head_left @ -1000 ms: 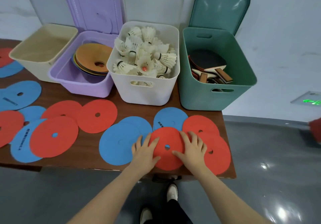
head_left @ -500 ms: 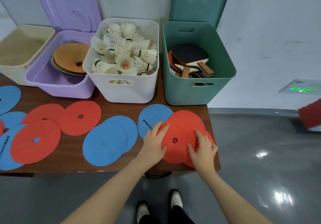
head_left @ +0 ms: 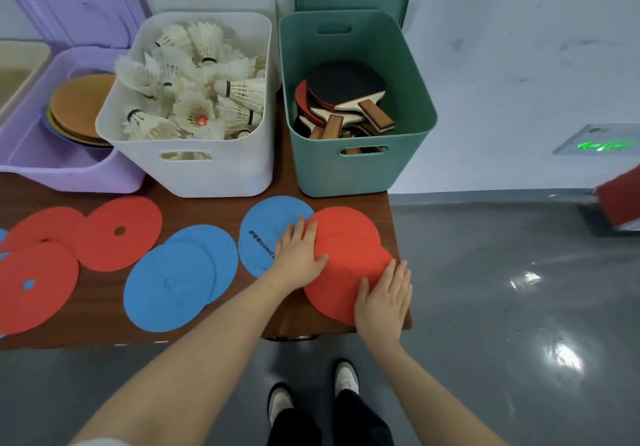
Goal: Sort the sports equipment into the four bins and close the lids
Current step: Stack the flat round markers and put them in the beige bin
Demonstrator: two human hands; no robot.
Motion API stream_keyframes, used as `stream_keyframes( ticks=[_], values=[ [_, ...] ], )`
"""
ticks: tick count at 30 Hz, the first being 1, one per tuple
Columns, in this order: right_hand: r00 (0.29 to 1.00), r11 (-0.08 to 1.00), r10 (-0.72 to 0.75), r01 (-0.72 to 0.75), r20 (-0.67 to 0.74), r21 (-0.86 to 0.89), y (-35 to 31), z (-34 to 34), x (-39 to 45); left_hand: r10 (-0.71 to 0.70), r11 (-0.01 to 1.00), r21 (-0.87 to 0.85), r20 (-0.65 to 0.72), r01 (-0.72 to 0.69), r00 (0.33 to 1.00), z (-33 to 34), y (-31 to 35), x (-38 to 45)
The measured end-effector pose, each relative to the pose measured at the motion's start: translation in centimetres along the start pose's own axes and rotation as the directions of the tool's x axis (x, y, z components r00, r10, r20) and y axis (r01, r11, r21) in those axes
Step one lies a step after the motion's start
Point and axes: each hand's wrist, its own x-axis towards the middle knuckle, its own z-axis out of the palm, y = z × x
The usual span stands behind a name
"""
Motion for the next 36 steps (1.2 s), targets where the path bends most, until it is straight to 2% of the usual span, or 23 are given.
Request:
stream_keyframes(
  ticks=[4, 8, 12, 14, 21, 26, 32, 36],
  values=[
    [0.998, 0.996, 0.04, -0.036, -0.044, 0.08, -0.5, 0.3, 0.5, 0.02, 0.999, 0.043, -0.026, -0.019, 0.999, 0.1, 0.1, 0.8],
    [0.995, 0.985, 0.061, -0.047, -0.078, 0.166, -0.6, 0.3, 0.7, 0.059, 0.998, -0.031, -0.106, -0.062, 0.993, 0.4, -0.2, -0.1],
    [0.997, 0.987, 0.061, -0.052, -0.055, 0.155, -0.6, 0.4, 0.7, 0.082, 0.986, -0.133, -0.155, -0.103, 0.985, 1.0, -0.5, -2.2],
    [0.997, 0.99, 0.062, -0.056, -0.045, 0.128, -0.6, 0.4, 0.7, 0.091, 0.985, -0.132, -0.179, -0.115, 0.98, 1.8, -0.8, -3.5],
    [0.994, 0.983, 0.104, -0.106, 0.019, 0.149, -1.6, 0.2, 1.6, 0.021, 0.983, -0.175, -0.194, -0.055, 0.981, 2.6, -1.6, -5.3],
    [0.998, 0.983, -0.03, 0.021, 0.05, 0.182, -2.5, 0.4, 2.6, -0.029, 0.987, -0.159, -0.196, -0.003, 0.98, 2.8, -1.4, -5.6],
    [0.981, 0.964, -0.128, 0.089, 0.146, 0.249, -1.3, -1.4, 3.8, -0.037, 0.993, -0.118, -0.17, 0.017, 0.985, 3.9, -1.1, -6.3],
    [0.959, 0.962, -0.214, 0.173, 0.188, 0.213, -0.2, -3.1, 4.0, -0.043, 0.998, -0.058, -0.184, 0.033, 0.982, 4.1, -0.8, -6.2]
  ],
)
